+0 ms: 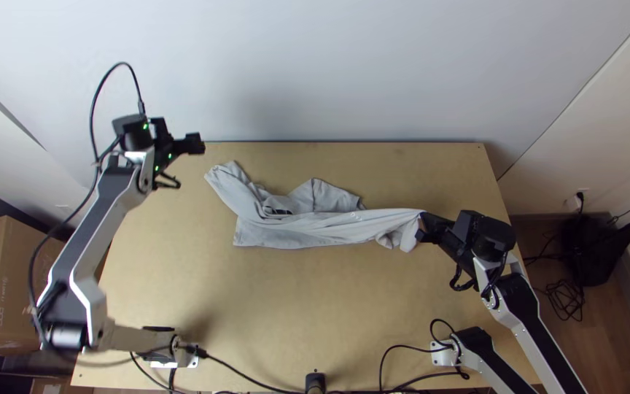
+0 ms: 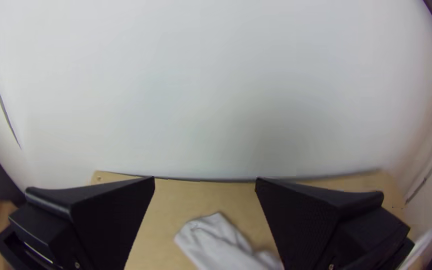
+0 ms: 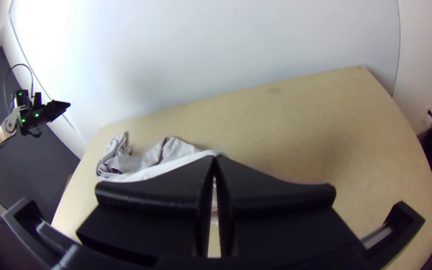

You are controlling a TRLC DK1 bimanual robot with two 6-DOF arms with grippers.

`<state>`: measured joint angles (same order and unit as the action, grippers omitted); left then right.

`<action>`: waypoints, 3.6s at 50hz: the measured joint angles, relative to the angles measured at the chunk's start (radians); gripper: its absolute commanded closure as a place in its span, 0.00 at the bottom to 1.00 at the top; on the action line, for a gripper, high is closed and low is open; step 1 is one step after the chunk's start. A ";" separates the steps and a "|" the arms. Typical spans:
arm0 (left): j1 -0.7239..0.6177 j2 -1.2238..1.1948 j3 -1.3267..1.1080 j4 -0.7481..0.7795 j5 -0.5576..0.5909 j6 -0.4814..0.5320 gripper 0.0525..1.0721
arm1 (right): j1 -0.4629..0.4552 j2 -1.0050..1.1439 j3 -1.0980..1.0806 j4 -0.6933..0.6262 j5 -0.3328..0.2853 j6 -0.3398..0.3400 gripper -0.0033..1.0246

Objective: Fold the t-shirt

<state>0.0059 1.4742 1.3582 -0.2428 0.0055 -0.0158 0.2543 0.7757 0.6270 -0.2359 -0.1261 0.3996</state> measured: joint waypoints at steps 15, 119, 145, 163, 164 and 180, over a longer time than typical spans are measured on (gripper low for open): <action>0.006 -0.468 -0.518 -0.023 0.217 0.459 0.05 | 0.000 0.001 -0.008 0.019 0.003 0.018 0.97; -0.270 -0.101 -0.939 0.539 0.080 0.888 0.97 | 0.012 -0.070 -0.047 0.026 0.003 0.117 0.97; -0.158 -0.277 -0.733 0.112 0.091 0.374 0.97 | 0.001 0.014 0.028 -0.116 -0.021 0.140 0.97; -0.006 -0.360 -0.385 -0.179 0.076 0.128 0.98 | -0.143 0.275 0.390 -0.378 -0.031 0.143 0.97; 0.005 -0.360 -0.363 -0.192 0.075 0.119 0.98 | -0.149 0.289 0.413 -0.386 -0.031 0.142 0.97; 0.051 -0.325 0.005 -0.375 -0.032 0.018 0.98 | -0.164 0.411 0.723 -0.398 -0.047 0.045 0.97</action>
<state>0.0566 1.1488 1.3628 -0.6174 -0.0269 0.0025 0.0902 1.1870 1.3495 -0.6342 -0.1726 0.4446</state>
